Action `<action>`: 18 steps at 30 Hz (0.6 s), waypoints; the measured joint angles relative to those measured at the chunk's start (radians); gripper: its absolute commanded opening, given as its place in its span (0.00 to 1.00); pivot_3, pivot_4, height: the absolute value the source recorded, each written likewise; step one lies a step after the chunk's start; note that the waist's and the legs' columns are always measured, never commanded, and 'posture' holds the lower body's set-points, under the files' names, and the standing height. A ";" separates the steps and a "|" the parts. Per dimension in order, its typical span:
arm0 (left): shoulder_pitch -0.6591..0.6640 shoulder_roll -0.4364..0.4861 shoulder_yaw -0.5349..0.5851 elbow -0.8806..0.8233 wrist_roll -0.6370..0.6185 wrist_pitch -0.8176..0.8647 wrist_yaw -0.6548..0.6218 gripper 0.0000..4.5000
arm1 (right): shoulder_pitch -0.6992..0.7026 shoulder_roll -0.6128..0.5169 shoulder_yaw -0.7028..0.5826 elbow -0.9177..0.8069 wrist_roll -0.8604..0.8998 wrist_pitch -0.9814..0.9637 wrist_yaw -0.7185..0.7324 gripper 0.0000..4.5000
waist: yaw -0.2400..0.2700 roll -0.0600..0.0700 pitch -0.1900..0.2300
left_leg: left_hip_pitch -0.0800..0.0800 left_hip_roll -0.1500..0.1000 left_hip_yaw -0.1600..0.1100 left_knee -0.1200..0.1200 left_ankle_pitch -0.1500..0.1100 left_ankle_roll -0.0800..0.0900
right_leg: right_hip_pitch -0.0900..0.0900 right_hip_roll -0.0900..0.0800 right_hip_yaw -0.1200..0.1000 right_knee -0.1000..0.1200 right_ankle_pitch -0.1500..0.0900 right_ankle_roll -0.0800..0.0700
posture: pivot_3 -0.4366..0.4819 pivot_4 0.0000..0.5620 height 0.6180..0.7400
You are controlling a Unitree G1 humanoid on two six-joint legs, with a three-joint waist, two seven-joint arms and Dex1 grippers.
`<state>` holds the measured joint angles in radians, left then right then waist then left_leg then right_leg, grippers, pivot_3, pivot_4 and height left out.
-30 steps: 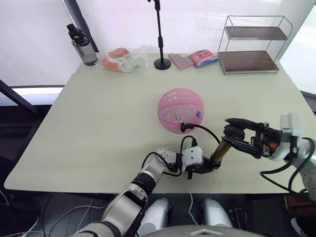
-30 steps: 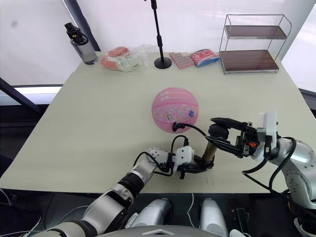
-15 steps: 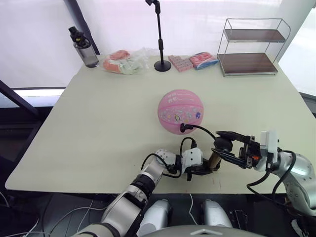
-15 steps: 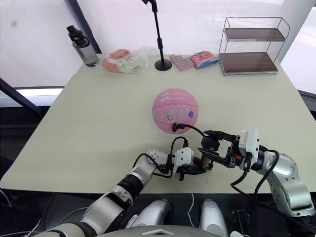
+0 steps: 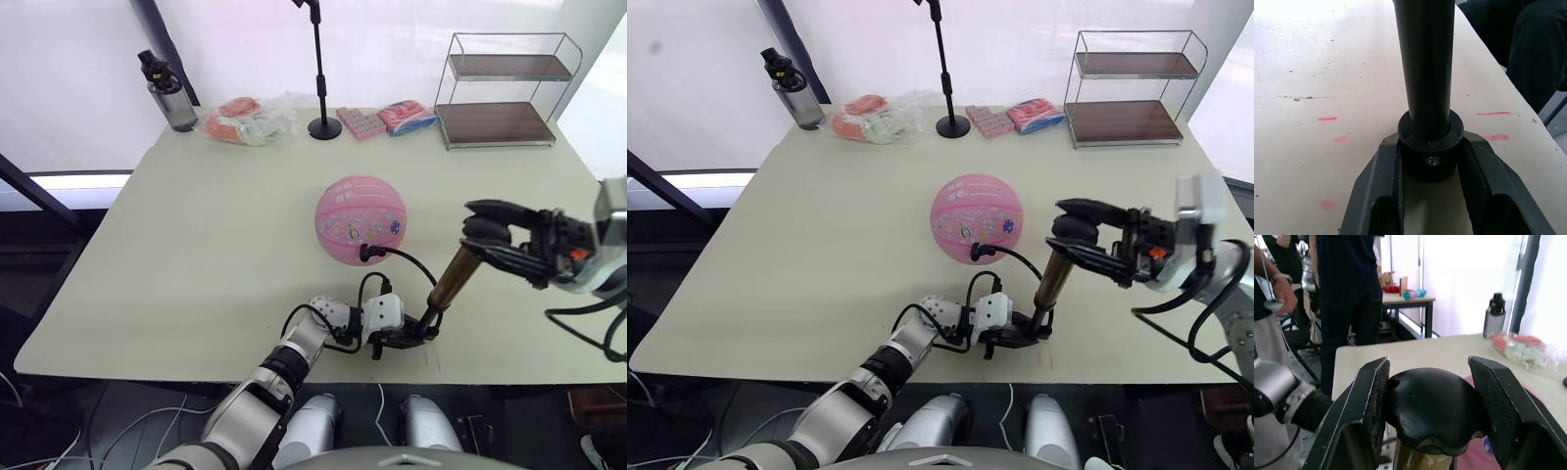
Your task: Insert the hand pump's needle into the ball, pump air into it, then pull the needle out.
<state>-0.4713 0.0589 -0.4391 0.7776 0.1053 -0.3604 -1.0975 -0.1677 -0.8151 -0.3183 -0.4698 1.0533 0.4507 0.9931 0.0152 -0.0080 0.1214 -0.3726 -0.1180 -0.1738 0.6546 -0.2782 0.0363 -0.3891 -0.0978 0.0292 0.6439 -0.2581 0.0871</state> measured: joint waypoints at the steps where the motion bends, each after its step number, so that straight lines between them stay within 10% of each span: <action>1: 0.000 0.000 0.000 0.000 0.000 0.000 0.000 0.24 | -0.016 -0.010 -0.020 0.000 0.027 0.016 -0.004 0.47 | 0.000 0.000 0.000 | 0.000 0.000 0.000 0.000 0.000 0.000 | 0.000 0.000 0.000 0.000 0.000 0.000 | 0.48 0.27 0.96; 18: -0.018 -0.006 -0.005 0.016 -0.008 -0.018 -0.011 0.24 | -0.089 -0.072 -0.076 0.006 0.084 0.134 -0.009 0.47 | 0.000 -0.001 0.007 | -0.009 -0.001 0.000 0.002 0.002 -0.004 | -0.008 -0.005 -0.001 0.000 0.000 0.000 | 0.48 0.27 0.96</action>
<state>-0.4892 0.0529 -0.4442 0.7937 0.0969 -0.3787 -1.1081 -0.2562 -0.8876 -0.3938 -0.4637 1.1375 0.5845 0.9846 0.0149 -0.0088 0.1279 -0.3817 -0.1188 -0.1738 0.6570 -0.2758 0.0328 -0.3970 -0.1028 0.0279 0.6443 -0.2577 0.0870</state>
